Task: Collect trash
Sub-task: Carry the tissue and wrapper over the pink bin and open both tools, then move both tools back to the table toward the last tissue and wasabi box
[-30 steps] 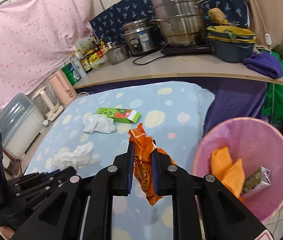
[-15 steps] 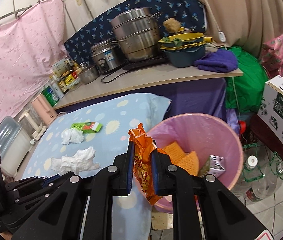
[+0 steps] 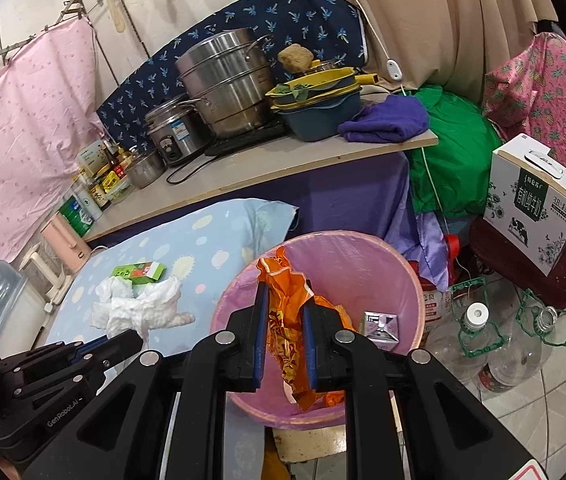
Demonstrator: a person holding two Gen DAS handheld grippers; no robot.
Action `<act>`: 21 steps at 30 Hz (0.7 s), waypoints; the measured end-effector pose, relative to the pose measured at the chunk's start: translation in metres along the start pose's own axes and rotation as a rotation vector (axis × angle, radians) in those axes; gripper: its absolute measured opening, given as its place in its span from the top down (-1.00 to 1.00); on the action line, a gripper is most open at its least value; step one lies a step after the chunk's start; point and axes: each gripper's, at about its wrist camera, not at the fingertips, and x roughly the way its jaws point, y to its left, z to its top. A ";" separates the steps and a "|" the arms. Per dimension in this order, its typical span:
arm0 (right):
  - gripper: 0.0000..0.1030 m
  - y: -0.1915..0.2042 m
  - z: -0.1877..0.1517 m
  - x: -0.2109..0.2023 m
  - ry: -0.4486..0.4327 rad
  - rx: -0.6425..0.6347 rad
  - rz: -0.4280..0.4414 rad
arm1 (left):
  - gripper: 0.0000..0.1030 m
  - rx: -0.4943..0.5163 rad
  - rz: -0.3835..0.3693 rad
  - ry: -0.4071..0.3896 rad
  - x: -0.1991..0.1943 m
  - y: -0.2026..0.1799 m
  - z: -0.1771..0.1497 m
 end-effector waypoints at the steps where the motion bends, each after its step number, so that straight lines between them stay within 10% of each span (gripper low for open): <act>1: 0.71 -0.002 0.001 0.001 0.000 0.003 -0.001 | 0.88 0.005 -0.003 0.003 0.004 -0.003 0.002; 11: 0.58 -0.022 0.004 0.046 0.047 0.040 -0.027 | 0.83 0.039 -0.003 0.054 0.055 -0.020 0.011; 12: 0.30 -0.023 0.004 0.050 0.053 0.042 -0.028 | 0.81 0.039 -0.002 0.058 0.062 -0.022 0.011; 14: -0.13 -0.027 0.003 0.055 0.043 0.060 -0.056 | 0.51 0.037 0.025 0.061 0.071 -0.023 0.011; 16: -0.15 -0.029 0.003 0.053 0.032 0.070 -0.051 | 0.20 0.041 0.041 0.054 0.072 -0.023 0.010; 21: -0.15 -0.028 0.003 0.052 0.037 0.056 -0.052 | 0.14 0.034 0.061 0.053 0.073 -0.021 0.011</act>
